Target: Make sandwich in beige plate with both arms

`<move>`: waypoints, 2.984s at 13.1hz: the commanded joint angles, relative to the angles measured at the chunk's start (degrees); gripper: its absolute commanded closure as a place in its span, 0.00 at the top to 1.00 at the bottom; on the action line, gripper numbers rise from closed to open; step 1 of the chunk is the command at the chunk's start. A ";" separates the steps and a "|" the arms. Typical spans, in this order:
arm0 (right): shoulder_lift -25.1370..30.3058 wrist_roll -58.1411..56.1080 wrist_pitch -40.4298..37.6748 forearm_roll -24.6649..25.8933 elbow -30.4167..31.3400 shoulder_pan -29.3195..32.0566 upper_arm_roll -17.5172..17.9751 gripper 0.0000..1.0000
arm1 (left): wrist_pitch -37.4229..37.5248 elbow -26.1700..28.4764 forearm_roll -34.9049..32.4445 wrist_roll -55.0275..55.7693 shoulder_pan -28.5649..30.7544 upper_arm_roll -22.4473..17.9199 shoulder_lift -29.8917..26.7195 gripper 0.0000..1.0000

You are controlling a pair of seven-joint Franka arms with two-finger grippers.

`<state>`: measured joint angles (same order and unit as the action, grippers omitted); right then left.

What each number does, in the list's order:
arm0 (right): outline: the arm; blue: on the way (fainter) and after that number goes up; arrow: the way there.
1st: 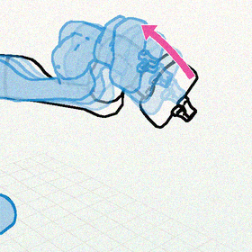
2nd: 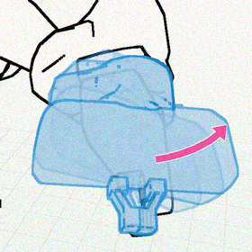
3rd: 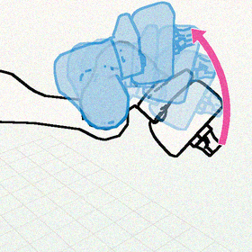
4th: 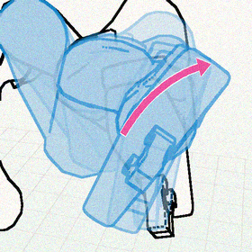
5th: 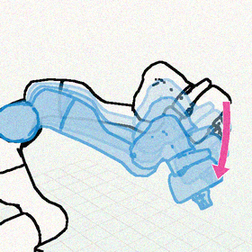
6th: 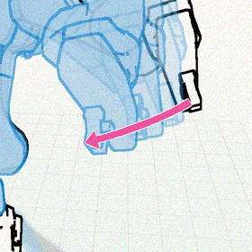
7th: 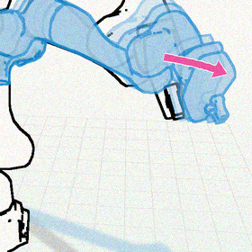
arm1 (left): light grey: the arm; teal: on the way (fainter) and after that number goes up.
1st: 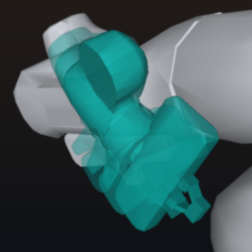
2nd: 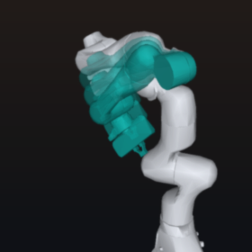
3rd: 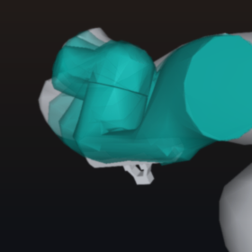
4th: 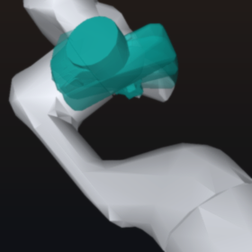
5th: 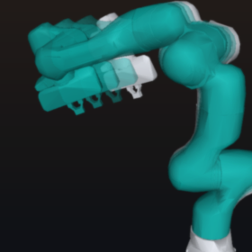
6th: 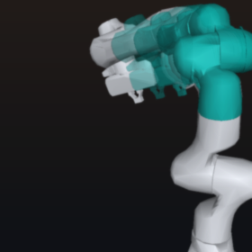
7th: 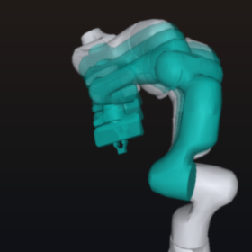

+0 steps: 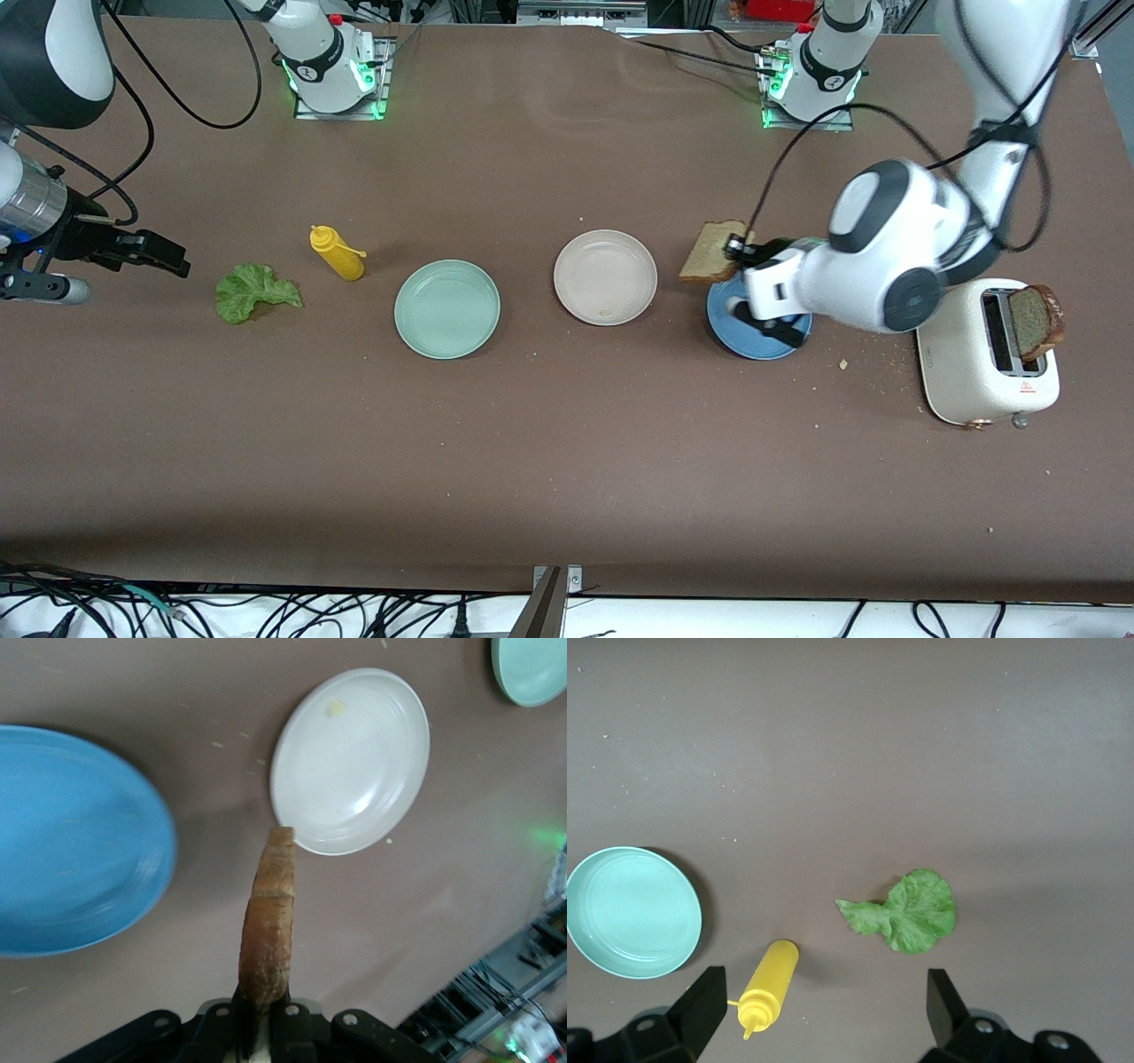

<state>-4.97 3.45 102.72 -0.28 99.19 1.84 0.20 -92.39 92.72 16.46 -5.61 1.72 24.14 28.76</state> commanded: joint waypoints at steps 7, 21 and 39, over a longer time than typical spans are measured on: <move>-0.57 0.42 -0.41 0.02 -0.93 0.09 0.15 1.00 | -14.91 -0.96 16.55 -6.95 -6.73 0.03 10.17 0.00; -0.57 0.33 -0.06 -0.07 -0.93 0.09 0.24 1.00 | -22.84 0.62 9.49 -15.38 -4.64 -0.23 13.78 1.00; -0.66 -17.55 1.43 -6.37 2.05 0.18 -2.91 1.00 | -3.94 -5.80 -24.11 -5.73 5.40 -4.69 -14.05 1.00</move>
<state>-5.84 -7.05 103.13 -2.82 100.15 1.80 -0.76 -98.02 86.36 -5.33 -12.55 8.36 22.39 19.97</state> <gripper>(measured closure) 0.000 0.000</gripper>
